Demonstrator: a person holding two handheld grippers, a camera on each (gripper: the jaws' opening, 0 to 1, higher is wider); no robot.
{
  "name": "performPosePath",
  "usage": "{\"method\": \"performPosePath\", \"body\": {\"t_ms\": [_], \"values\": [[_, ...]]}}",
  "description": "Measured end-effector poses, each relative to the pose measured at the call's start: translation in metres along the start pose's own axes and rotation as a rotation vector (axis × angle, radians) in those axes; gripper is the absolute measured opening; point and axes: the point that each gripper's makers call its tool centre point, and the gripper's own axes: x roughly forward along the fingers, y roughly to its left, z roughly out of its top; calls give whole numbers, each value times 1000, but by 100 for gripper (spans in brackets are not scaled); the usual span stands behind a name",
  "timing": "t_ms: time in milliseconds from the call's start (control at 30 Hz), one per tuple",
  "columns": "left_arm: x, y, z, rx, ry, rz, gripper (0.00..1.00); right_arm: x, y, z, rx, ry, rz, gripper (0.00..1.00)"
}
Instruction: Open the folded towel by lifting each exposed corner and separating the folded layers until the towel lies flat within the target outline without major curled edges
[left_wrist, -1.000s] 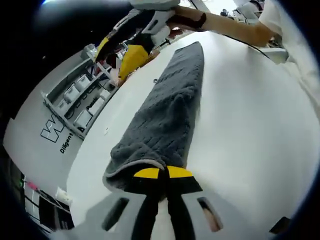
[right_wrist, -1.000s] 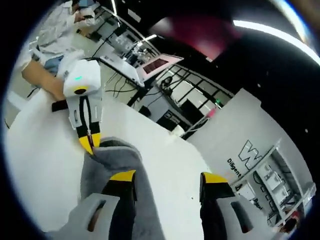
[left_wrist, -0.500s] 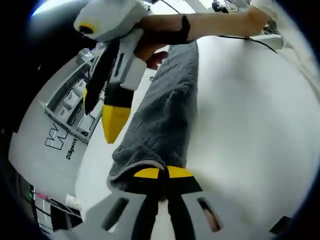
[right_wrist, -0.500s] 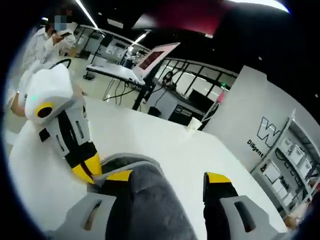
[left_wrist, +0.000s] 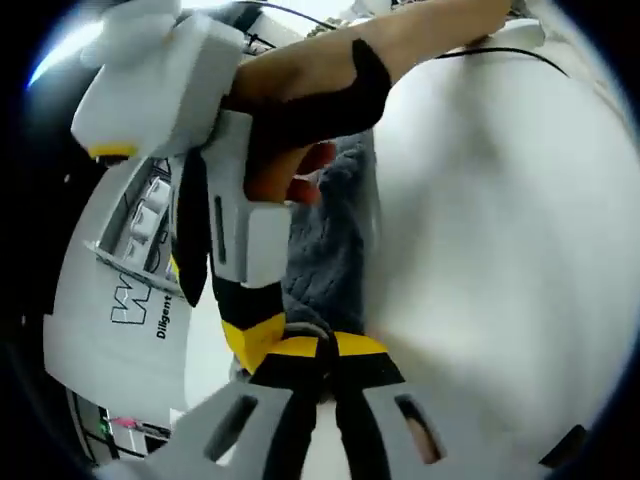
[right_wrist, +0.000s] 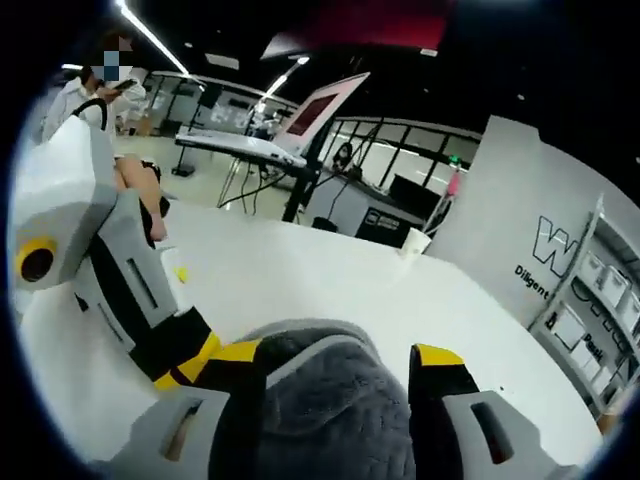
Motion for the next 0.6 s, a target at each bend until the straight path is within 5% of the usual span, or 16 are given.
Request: {"method": "performPosePath", "body": {"t_ms": [100, 300, 600], "values": [[0, -1, 3, 45, 13, 9, 2, -2, 6, -2, 63, 5, 24, 54], [0, -3, 7, 112, 41, 24, 2, -2, 2, -11, -20, 50, -21, 55], [-1, -2, 8, 75, 20, 14, 2, -5, -12, -15, -88, 38, -47, 50]]}}
